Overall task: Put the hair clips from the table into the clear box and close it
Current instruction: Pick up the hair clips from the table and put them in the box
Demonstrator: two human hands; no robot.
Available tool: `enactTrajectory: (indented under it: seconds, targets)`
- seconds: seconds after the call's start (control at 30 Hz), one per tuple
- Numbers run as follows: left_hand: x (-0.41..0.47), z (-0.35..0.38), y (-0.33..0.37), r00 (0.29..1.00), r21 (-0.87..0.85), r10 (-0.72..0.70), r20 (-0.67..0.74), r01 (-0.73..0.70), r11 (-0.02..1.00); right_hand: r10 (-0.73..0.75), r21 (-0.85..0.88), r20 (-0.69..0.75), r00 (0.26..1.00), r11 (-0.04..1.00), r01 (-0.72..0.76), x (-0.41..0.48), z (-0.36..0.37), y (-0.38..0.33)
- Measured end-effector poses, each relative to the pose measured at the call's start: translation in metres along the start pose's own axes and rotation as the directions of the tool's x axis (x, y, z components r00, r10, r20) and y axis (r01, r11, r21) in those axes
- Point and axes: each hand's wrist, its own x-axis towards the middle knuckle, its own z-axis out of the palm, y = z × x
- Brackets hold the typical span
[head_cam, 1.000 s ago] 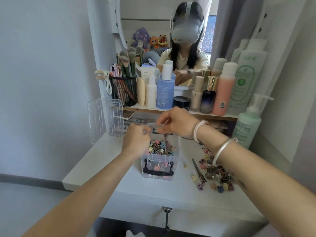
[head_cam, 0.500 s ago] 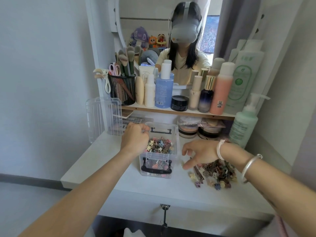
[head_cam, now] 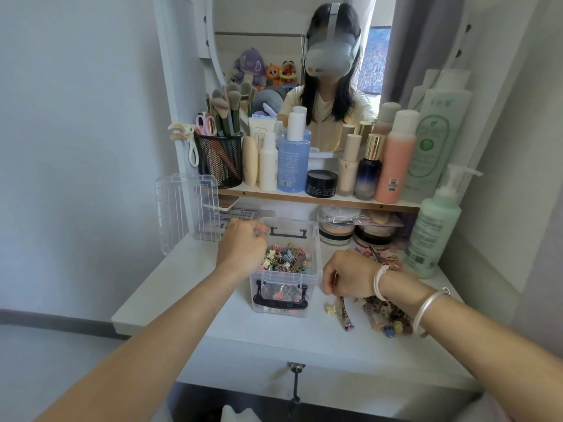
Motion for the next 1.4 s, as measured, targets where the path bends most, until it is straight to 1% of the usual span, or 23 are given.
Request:
enactTrajectory:
  seconds: [0.07,0.13,0.2,0.23,0.27,0.33,0.47,0.57,0.6,0.63,0.7,0.73,0.77,0.83,0.9,1.03,1.1,1.17,1.23,1.27,1.3,1.33,1.4]
  targets:
    - [0.0,0.0,0.0,1.0,0.0,0.003,0.004,-0.003,1.0,0.005,0.018,-0.03,1.0,1.0,-0.005,-0.001,-0.008,0.001]
    - [-0.001,0.0,0.0,1.0,0.0,0.005,0.004,-0.005,1.0,0.038,0.102,-0.106,0.994,0.994,-0.027,-0.002,-0.028,0.002]
    - [0.0,0.0,0.0,1.0,-0.005,0.0,0.003,0.0,1.0,0.073,0.31,-0.212,0.975,0.951,-0.004,-0.003,-0.054,0.001]
    - [0.0,0.001,0.0,1.0,-0.01,-0.001,0.003,0.001,1.0,0.082,0.418,-0.262,0.962,0.908,0.037,-0.003,-0.065,-0.003]
    - [0.001,0.001,0.0,1.0,-0.014,-0.003,0.002,0.003,1.0,0.074,0.483,-0.296,0.952,0.872,0.083,-0.002,-0.072,-0.01]
    - [0.0,0.001,0.0,1.0,-0.013,-0.008,0.003,0.008,1.0,0.012,0.475,-0.313,0.95,0.868,0.145,0.003,-0.074,-0.027]
    - [-0.002,-0.001,0.002,1.0,-0.003,-0.007,0.005,0.007,1.0,-0.098,0.316,-0.191,0.977,0.936,0.156,0.013,-0.059,-0.048]
    - [-0.001,-0.002,0.001,1.0,-0.008,-0.001,0.005,0.001,1.0,-0.053,0.273,-0.249,0.967,0.954,0.122,0.004,-0.063,-0.036]
    - [-0.002,-0.001,0.0,1.0,-0.01,-0.001,0.007,0.001,1.0,-0.032,0.279,-0.237,0.971,0.955,0.099,-0.003,-0.062,-0.029]
    - [-0.002,-0.001,0.0,1.0,-0.009,-0.001,0.007,0.001,1.0,-0.017,0.299,-0.17,0.985,0.952,0.068,-0.011,-0.06,-0.024]
    - [-0.002,0.0,-0.001,1.0,-0.009,-0.006,0.01,0.006,1.0,-0.004,0.329,0.087,0.996,0.944,-0.025,-0.024,-0.05,-0.017]
    - [-0.001,0.0,-0.001,1.0,-0.012,-0.007,0.01,0.007,1.0,0.008,0.289,0.202,0.979,0.955,-0.068,-0.03,-0.044,-0.014]
    - [-0.001,0.0,-0.001,1.0,-0.014,-0.007,0.009,0.007,1.0,0.021,0.23,0.28,0.96,0.969,-0.088,-0.035,-0.039,-0.013]
    - [-0.002,0.0,-0.001,1.0,-0.01,-0.01,0.007,0.01,1.0,0.037,0.122,0.343,0.939,0.989,-0.084,-0.038,-0.027,-0.013]
    - [-0.002,0.001,-0.001,1.0,-0.013,-0.016,0.007,0.016,1.0,0.017,0.045,0.342,0.939,0.998,-0.035,-0.037,-0.014,-0.015]
    - [-0.001,0.001,-0.002,1.0,-0.027,-0.008,-0.004,0.008,1.0,-0.056,-0.02,0.271,0.961,0.998,0.064,-0.03,-0.004,-0.019]
    - [-0.001,0.001,-0.003,1.0,-0.027,-0.001,-0.005,0.001,1.0,-0.061,-0.047,0.177,0.982,0.996,0.07,-0.029,-0.016,-0.014]
    - [-0.001,0.001,-0.003,1.0,-0.025,0.006,-0.004,-0.006,1.0,-0.06,-0.006,-0.036,0.998,0.998,0.06,-0.028,-0.036,-0.009]
    - [-0.001,0.001,-0.003,1.0,-0.021,0.009,-0.005,-0.009,1.0,-0.055,0.15,-0.262,0.963,0.984,0.097,-0.025,-0.055,-0.013]
    - [-0.001,0.001,-0.003,1.0,-0.02,0.01,-0.005,-0.01,1.0,-0.062,0.242,-0.318,0.946,0.96,0.144,-0.023,-0.06,-0.018]
    - [-0.001,0.002,-0.003,1.0,-0.019,0.011,-0.003,-0.011,1.0,-0.088,0.296,-0.334,0.938,0.935,0.194,-0.021,-0.062,-0.024]
    - [-0.001,0.003,-0.003,1.0,-0.019,0.014,-0.001,-0.014,1.0,-0.129,0.287,-0.324,0.937,0.931,0.228,-0.019,-0.061,-0.028]
    - [-0.001,0.004,-0.003,1.0,-0.024,0.018,0.002,-0.018,1.0,-0.169,0.174,-0.289,0.942,0.959,0.225,-0.016,-0.056,-0.031]
